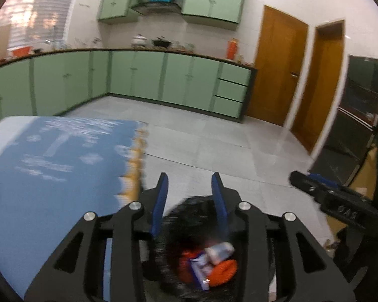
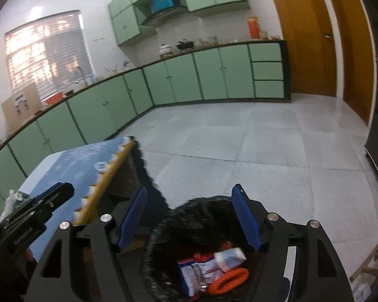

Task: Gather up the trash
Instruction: 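Move both grippers back toward the tissue and milk carton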

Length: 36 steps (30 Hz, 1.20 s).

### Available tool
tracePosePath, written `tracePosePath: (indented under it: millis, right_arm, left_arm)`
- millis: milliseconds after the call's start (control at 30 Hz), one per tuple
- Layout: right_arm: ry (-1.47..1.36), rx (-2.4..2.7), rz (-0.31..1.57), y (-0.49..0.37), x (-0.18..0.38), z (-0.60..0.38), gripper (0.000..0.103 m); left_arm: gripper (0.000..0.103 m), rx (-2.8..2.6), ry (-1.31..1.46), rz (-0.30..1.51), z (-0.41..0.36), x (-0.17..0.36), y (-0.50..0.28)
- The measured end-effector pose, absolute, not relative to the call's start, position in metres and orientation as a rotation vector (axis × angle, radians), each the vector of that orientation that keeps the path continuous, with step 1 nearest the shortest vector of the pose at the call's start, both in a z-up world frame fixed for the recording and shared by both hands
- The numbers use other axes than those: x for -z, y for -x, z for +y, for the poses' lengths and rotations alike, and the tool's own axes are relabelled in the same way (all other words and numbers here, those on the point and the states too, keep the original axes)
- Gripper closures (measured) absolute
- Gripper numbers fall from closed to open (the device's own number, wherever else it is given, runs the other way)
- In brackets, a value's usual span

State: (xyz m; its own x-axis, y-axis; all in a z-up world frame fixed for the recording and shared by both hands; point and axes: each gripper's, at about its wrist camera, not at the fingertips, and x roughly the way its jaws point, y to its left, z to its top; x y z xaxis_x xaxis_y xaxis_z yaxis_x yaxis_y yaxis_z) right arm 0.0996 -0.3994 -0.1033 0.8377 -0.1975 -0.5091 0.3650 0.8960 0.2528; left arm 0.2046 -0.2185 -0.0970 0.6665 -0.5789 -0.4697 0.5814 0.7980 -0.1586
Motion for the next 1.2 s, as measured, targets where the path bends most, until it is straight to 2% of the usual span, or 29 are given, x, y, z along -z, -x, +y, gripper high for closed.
tracePosePath:
  millis: [333, 733, 1200]
  right_arm:
    - [-0.247, 0.068, 0.468, -0.147, 0.059, -0.26, 0.032]
    - [-0.163, -0.209, 0.612, -0.225, 0.071, -0.08, 0.032]
    - [-0.083, -0.277, 0.669, -0.296, 0.08, -0.001, 0.033]
  left_arm:
    - [0.064, 0.299, -0.024, 0.465, -0.052, 0.067, -0.193]
    - [0.063, -0.013, 0.02, 0.519, 0.105, 0.077, -0.197]
    - [0.063, -0.033, 0.09, 0.545, 0.143, 0.083, -0.221]
